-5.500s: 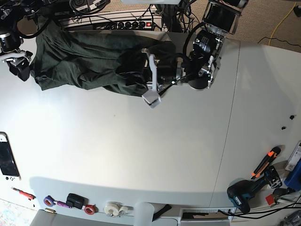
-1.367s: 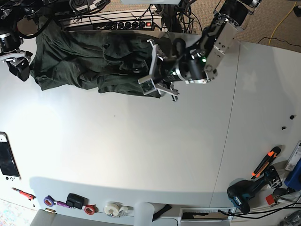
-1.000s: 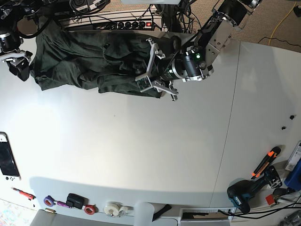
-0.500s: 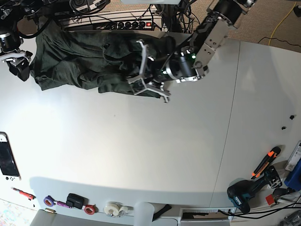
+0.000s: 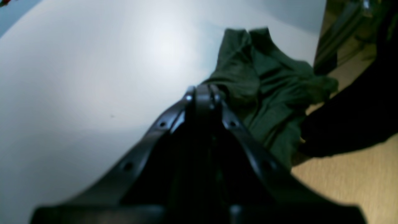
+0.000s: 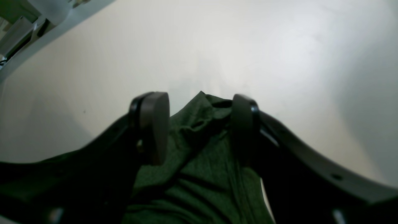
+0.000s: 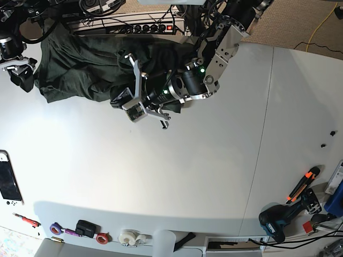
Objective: Layout the t-shirt on the table in an organized manner, then fold the t-shirt properly
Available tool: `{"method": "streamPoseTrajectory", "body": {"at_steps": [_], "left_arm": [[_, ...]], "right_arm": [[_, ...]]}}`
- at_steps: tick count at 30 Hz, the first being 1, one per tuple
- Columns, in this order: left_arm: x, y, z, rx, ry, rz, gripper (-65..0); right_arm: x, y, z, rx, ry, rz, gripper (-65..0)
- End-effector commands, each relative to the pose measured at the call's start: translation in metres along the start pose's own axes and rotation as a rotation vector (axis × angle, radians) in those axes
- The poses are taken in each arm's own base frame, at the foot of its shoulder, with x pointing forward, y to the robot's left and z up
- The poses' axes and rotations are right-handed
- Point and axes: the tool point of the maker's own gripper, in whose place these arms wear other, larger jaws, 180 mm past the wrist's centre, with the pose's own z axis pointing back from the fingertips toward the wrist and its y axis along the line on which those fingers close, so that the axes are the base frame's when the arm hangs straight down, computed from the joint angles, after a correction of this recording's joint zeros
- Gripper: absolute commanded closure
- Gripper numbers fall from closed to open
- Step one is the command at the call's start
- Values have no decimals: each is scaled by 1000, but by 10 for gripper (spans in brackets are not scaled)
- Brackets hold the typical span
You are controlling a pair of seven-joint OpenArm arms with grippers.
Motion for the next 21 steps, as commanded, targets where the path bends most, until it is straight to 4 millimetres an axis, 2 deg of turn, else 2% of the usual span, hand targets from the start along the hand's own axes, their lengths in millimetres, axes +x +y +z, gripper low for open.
{"method": "streamPoseTrajectory", "body": {"at_steps": [1, 6, 7, 10, 11, 14, 18, 21], "left_arm": [[20, -2, 0, -10, -67, -4, 0], [22, -5, 0, -27, -82, 9, 0], [25, -7, 1, -39, -95, 22, -45], [29, -12, 1, -71, -121, 55, -255], [29, -12, 1, -69, -118, 54, -293], [22, -8, 2, -54, -86, 35, -301], [7, -1, 3, -27, -7, 4, -301], [-5, 4, 8, -19, 26, -8, -301]], "right_arm": [[15, 4, 3, 14, -50, 25, -320], [15, 4, 3, 14, -50, 26, -320], [15, 4, 3, 14, -50, 25, -320], [15, 4, 3, 14, -50, 26, -320], [15, 4, 3, 14, -50, 26, -320], [17, 0, 3, -3, -53, 37, -320], [24, -21, 5, -109, -41, 101, -323], [34, -34, 8, -145, -31, 102, -394]]}}
